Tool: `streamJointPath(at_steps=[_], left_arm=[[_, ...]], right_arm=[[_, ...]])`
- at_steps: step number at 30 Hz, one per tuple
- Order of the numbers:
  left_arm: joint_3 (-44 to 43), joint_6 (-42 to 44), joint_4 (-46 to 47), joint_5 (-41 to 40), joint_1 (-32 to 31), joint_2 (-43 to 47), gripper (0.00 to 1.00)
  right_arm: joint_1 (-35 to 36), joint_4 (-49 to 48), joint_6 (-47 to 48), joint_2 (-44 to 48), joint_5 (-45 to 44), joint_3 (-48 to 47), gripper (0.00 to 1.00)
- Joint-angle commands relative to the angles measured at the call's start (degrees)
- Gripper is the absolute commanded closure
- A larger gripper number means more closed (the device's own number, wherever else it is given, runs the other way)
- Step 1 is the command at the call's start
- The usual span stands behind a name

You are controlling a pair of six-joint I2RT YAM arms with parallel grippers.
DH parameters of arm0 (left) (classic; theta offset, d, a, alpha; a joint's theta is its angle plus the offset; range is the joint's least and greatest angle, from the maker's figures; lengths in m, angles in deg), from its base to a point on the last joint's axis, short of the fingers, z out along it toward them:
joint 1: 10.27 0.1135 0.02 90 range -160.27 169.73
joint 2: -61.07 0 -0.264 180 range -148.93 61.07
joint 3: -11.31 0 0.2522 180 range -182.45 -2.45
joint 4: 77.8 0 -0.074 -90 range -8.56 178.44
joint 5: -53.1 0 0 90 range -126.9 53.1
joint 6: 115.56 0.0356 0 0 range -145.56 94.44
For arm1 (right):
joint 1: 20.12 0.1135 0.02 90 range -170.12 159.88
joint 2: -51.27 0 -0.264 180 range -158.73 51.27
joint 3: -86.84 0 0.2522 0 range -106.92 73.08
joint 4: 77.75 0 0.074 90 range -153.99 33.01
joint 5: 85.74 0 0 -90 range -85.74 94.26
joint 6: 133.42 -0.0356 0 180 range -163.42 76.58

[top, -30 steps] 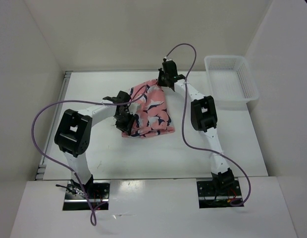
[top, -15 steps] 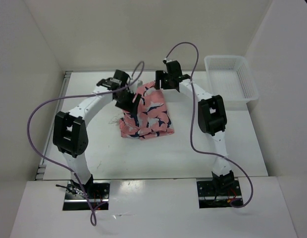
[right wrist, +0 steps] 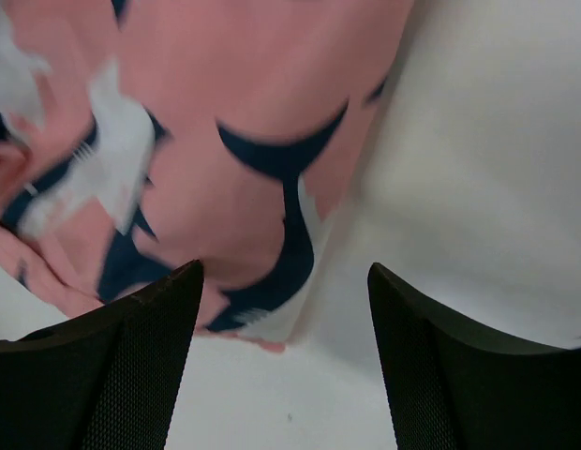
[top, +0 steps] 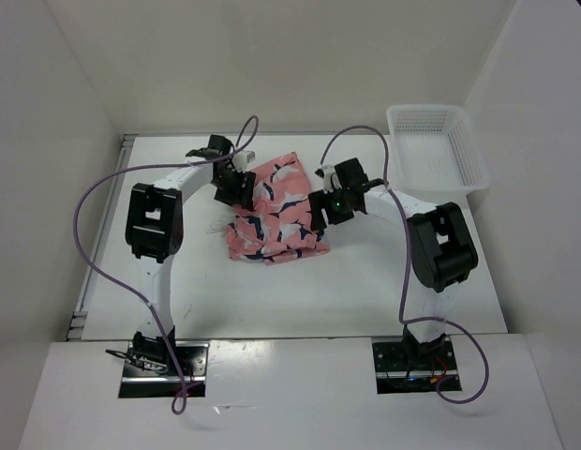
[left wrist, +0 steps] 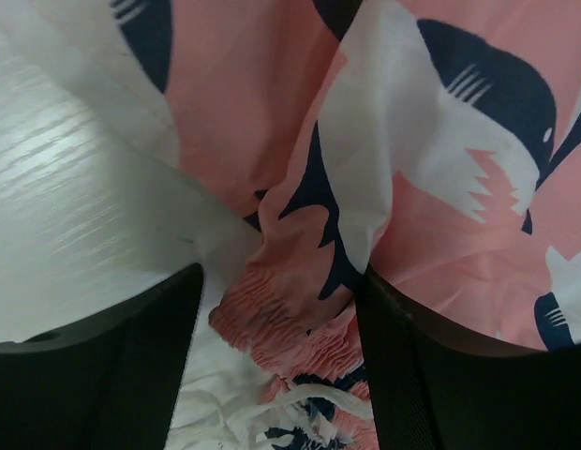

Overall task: Fold and stack the shorts
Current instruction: Fold the shorts

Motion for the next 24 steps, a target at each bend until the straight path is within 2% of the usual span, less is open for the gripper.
streamJointPath(at_steps=[1,5,6,8,9,10,12,13,17,24], left_arm=[[-3.1,0.2,2.3,4.7,-0.3,0.3,0.27],[-3.7,0.2,3.5,3.2,-0.3,-1.9,0.43],[-3.7,0.2,3.6,2.6,-0.3,-1.9,0.51],[-3.7,0.2,4.3,2.0,-0.3,-1.9,0.59],[-3.7,0.2,4.3,2.0,-0.3,-1.9,0.67],[-3.7,0.2,4.8,1.5,-0.3,-1.9,0.71],[-3.7,0.2,4.8,1.0,-0.3,-2.5,0.79],[-4.2,0.2,4.8,0.2,-0.3,-3.0,0.81],[-7.4,0.2,4.8,-0.4,1.5,-4.2,0.82],[-13.0,0.2,4.8,-3.5,3.1,-6.5,0.82]], right_arm=[[0.4,1.0,2.8,3.1,3.6,5.9,0.24],[0.4,-1.3,0.9,3.1,3.0,9.4,0.25],[0.4,-2.8,0.9,3.1,3.0,10.3,0.25],[0.4,-3.4,0.4,2.6,3.6,10.8,0.34],[1.0,-3.4,0.4,2.6,4.6,11.3,0.39],[1.7,-3.4,0.4,2.1,5.4,11.3,0.51],[2.3,-3.4,0.4,2.1,6.7,12.6,0.69],[2.3,-3.4,0.4,2.1,6.7,12.7,0.82],[2.3,-3.4,0.6,3.2,7.3,14.1,1.0],[2.3,0.6,9.5,3.2,7.9,13.4,1.0]])
